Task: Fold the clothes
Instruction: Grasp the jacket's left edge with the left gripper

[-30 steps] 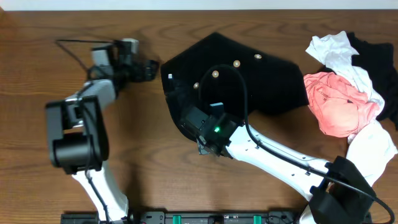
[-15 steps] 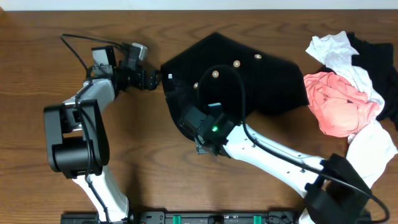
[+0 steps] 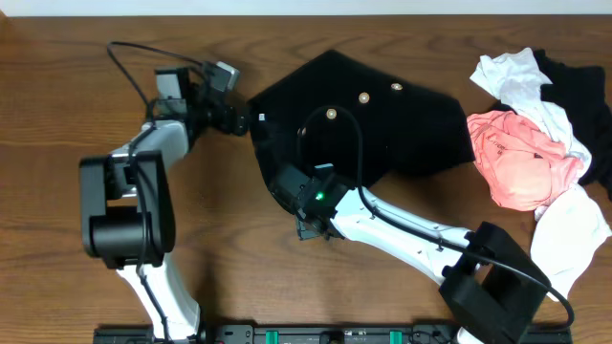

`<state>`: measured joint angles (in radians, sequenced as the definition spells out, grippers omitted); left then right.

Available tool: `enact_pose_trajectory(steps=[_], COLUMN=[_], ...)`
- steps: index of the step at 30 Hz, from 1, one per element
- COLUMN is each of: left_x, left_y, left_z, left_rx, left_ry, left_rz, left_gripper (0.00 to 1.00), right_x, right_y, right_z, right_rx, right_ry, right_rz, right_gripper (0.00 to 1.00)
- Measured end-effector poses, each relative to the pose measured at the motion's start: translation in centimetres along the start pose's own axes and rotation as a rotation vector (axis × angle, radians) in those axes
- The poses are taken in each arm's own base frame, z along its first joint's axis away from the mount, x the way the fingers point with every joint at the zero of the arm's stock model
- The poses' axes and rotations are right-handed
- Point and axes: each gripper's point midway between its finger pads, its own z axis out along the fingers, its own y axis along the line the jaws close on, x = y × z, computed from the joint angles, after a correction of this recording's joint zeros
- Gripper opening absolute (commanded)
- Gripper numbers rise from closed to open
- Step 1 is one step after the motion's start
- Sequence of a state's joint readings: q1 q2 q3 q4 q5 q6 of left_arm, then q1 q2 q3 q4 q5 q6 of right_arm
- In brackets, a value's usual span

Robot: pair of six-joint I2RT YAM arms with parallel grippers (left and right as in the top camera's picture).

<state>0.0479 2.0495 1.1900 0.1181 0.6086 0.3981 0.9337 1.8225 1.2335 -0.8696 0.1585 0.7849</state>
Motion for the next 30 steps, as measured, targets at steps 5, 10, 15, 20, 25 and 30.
enact_pose_trajectory(steps=[5,10,15,20,25,30], left_x=[1.1,1.5,1.3,1.2,1.1,1.0], left_y=[-1.2,-1.1,-0.9,-0.6,-0.5,-0.6], left_z=[1.9,3.4,3.8,3.9,4.0,4.1], left_rx=[0.020,0.000,-0.022,-0.035,-0.044,-0.040], left_ry=[0.025,0.014,0.004,-0.002,-0.002,-0.010], left_rz=[0.016,0.050,0.071,0.077,0.062,0.018], left_gripper=[0.96,0.93,0.86,0.84,0.61,0.06], right_x=[-0.2,-1.2,-2.6,-4.2,-4.0,-5.0], right_y=[0.1,-0.3,-0.4,0.1,-0.2,-1.8], right_z=[0.0,0.1,0.3,0.7,2.3,2.7], right_rx=[-0.004,-0.002,-0.011,-0.033,-0.002,0.026], right_ry=[-0.006,-0.035,-0.076,-0.126,-0.104,-0.110], right_rz=[0.003,0.024,0.030,0.036,0.017,0.040], right_gripper=[0.70,0.65,0.43,0.41,0.15,0.01])
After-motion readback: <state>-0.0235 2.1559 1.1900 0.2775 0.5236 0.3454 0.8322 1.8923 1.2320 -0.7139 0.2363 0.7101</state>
